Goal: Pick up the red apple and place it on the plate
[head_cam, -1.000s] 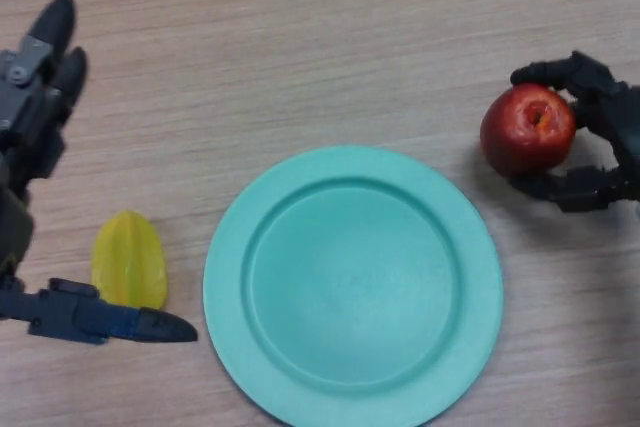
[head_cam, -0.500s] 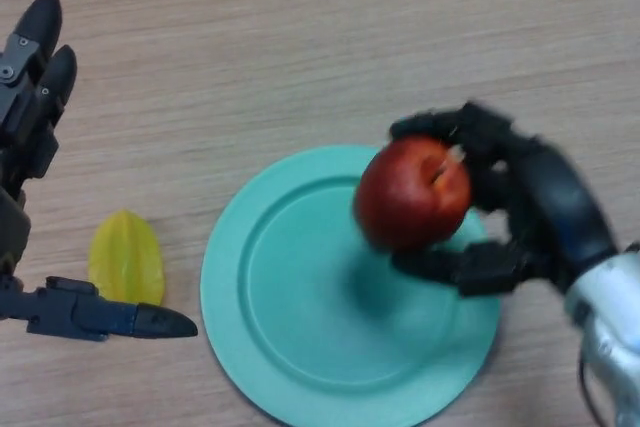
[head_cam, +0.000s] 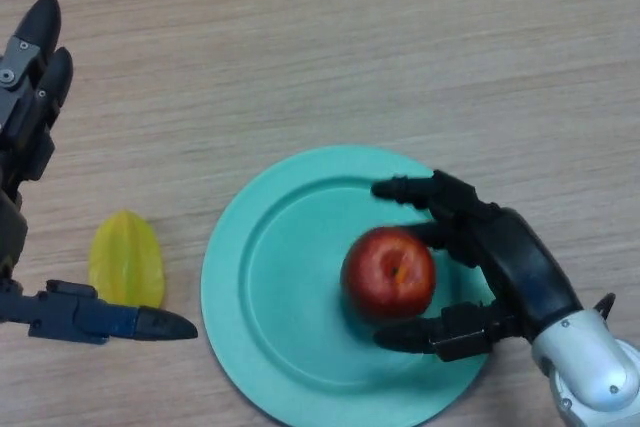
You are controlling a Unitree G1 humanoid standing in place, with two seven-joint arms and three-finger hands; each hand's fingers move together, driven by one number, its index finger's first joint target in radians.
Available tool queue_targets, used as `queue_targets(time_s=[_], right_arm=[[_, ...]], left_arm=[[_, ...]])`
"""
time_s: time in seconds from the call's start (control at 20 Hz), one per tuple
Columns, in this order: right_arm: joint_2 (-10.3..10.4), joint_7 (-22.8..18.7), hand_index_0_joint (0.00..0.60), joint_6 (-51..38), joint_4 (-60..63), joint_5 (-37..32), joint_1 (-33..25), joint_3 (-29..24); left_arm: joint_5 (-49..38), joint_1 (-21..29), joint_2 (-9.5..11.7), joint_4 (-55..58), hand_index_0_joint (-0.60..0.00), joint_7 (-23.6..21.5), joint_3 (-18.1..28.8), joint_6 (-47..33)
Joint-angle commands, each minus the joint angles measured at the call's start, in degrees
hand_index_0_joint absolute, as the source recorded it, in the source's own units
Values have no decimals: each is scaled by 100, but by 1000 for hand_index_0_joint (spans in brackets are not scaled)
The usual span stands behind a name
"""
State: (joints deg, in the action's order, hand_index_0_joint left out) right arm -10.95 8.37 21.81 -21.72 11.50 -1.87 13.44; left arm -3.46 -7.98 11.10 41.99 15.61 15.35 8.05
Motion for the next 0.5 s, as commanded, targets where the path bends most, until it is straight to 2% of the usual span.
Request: queue_targets(time_s=[0.05, 0.15, 0.3, 0.4, 0.45, 0.5], right_arm=[[6, -541, 0, 48, -818, -1057, -471, -202], [6, -885, 0, 553, -1208, -1939, -748, -540], [-6, -899, 0, 1115, -1756, -2717, -1093, -1250], [-198, -795, 0, 1387, -2111, -3259, -1144, -1777], [-385, -745, 0, 1397, -2290, -3603, -1060, -2110], [-472, -687, 0, 1291, -2361, -3710, -931, -2285]], left_arm=[[26, 61, 138, 280, 0, -155, 164, -856], [103, 54, 132, 390, 0, -143, 82, -801], [-41, 119, 193, 496, 0, -33, 135, -602], [-160, 174, 239, 449, 0, 98, 255, -571], [-213, 193, 251, 372, 0, 153, 308, -609], [-231, 214, 259, 334, 0, 155, 321, -613]])
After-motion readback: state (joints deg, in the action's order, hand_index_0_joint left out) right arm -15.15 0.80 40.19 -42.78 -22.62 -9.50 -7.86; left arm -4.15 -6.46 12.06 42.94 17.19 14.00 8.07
